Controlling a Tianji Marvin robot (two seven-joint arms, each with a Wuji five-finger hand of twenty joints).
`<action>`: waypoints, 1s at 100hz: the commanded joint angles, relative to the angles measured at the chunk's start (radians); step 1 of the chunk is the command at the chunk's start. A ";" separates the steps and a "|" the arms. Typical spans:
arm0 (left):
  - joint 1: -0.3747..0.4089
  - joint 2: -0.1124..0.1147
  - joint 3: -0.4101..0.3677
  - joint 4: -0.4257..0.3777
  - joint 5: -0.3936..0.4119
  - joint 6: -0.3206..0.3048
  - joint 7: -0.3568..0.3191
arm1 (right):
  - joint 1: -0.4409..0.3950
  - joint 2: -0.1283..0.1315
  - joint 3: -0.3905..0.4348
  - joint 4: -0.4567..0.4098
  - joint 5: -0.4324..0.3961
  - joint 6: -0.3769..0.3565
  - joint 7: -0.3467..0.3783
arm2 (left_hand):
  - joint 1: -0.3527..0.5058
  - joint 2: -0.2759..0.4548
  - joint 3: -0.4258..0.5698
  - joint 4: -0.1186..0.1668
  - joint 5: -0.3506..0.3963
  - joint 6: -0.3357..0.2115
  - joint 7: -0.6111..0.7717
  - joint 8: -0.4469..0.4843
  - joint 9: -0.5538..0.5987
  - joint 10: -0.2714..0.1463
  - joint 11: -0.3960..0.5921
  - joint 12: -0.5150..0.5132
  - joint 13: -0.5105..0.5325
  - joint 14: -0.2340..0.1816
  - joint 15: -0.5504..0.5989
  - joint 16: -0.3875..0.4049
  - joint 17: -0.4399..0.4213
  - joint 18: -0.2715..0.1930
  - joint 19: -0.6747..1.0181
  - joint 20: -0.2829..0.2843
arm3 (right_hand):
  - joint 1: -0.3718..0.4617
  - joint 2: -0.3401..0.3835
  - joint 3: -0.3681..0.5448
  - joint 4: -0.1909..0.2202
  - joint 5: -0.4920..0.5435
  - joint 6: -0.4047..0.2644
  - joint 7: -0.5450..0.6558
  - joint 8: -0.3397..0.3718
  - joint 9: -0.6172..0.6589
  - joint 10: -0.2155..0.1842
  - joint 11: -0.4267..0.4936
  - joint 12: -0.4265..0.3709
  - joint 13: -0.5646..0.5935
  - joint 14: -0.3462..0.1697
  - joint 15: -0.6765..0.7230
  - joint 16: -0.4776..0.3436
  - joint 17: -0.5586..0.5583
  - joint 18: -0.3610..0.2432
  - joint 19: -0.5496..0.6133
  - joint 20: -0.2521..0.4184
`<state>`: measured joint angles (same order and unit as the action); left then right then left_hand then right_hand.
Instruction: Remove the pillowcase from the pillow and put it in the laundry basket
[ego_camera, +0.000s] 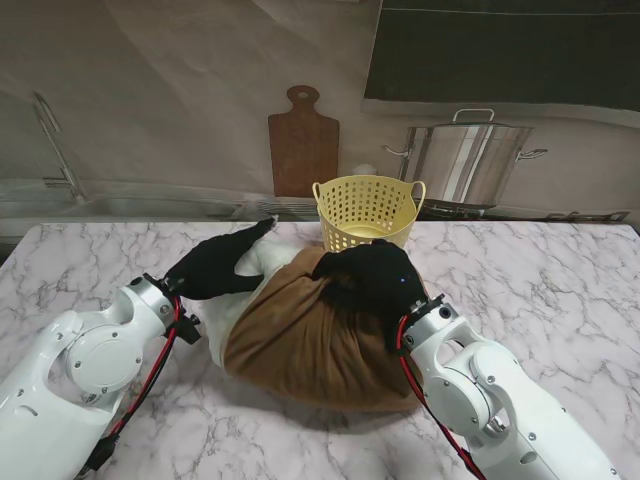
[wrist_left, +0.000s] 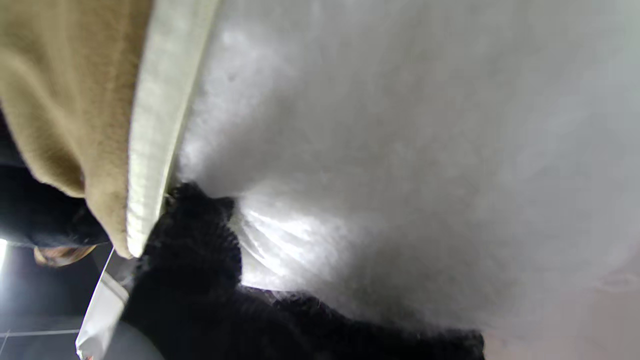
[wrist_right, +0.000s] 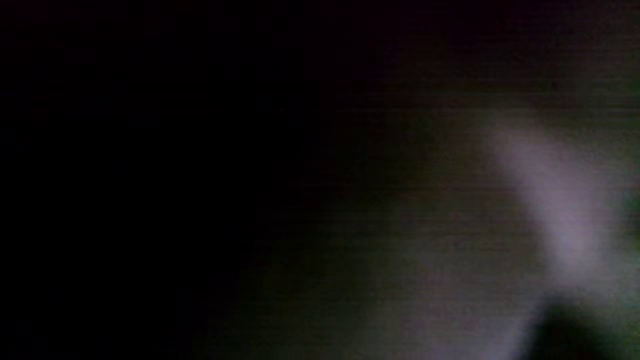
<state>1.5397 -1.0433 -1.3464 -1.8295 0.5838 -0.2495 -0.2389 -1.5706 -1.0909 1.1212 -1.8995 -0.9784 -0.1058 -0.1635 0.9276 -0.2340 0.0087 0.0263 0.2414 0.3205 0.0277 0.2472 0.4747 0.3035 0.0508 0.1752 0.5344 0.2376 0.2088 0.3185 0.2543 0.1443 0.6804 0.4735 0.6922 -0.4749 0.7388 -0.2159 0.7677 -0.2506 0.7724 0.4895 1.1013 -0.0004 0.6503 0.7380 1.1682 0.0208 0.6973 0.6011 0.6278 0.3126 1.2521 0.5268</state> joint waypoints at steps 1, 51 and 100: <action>0.014 -0.009 0.008 -0.014 -0.006 -0.022 -0.014 | -0.014 -0.002 -0.006 0.018 -0.001 0.003 0.003 | -0.073 -0.050 -0.033 -0.048 0.035 0.028 0.010 0.023 0.075 -0.009 0.025 0.033 0.079 -0.022 0.046 0.033 0.057 -0.022 0.149 0.026 | 0.130 0.061 0.142 0.049 0.069 -0.069 0.088 0.037 0.013 -0.042 0.042 0.001 0.105 -0.013 0.075 0.030 -0.007 -0.007 0.023 0.004; 0.004 -0.019 0.056 0.048 0.057 -0.023 0.061 | -0.062 0.006 0.048 -0.001 -0.054 -0.001 0.002 | 0.344 -0.132 0.027 -0.012 0.541 -0.291 0.639 0.415 0.720 -0.250 0.166 0.488 0.539 -0.131 0.393 0.283 0.452 -0.111 0.599 0.131 | 0.128 0.065 0.141 0.052 0.071 -0.076 0.089 0.044 0.015 -0.046 0.050 0.007 0.108 -0.019 0.081 0.035 -0.014 -0.015 0.029 0.007; -0.002 -0.009 0.034 0.081 0.132 0.007 0.035 | -0.272 0.014 0.276 -0.099 -0.177 0.010 -0.012 | 0.346 -0.133 0.037 -0.010 0.535 -0.305 0.677 0.395 0.705 -0.217 0.194 0.497 0.539 -0.124 0.406 0.300 0.451 -0.112 0.599 0.144 | 0.127 0.060 0.151 0.052 0.086 -0.072 0.092 0.048 0.020 -0.040 0.057 0.015 0.111 -0.016 0.100 0.043 -0.014 -0.014 0.034 0.011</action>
<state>1.5354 -1.0650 -1.3087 -1.8011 0.7115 -0.2678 -0.1832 -1.8160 -1.0927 1.3709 -2.0233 -1.1520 -0.1251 -0.1711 1.0920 -0.3390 -0.0737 -0.0313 0.7365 0.0277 0.6039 0.6283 1.1147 0.0279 0.1717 0.6459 1.0051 0.0802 0.5388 0.5863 0.6826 0.0640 0.6732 0.5909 0.6634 -0.4749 0.7083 -0.2632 0.7659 -0.2885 0.7078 0.4849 1.0978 -0.0221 0.6502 0.7340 1.1668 -0.0345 0.6296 0.5805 0.6196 0.2964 1.2537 0.5268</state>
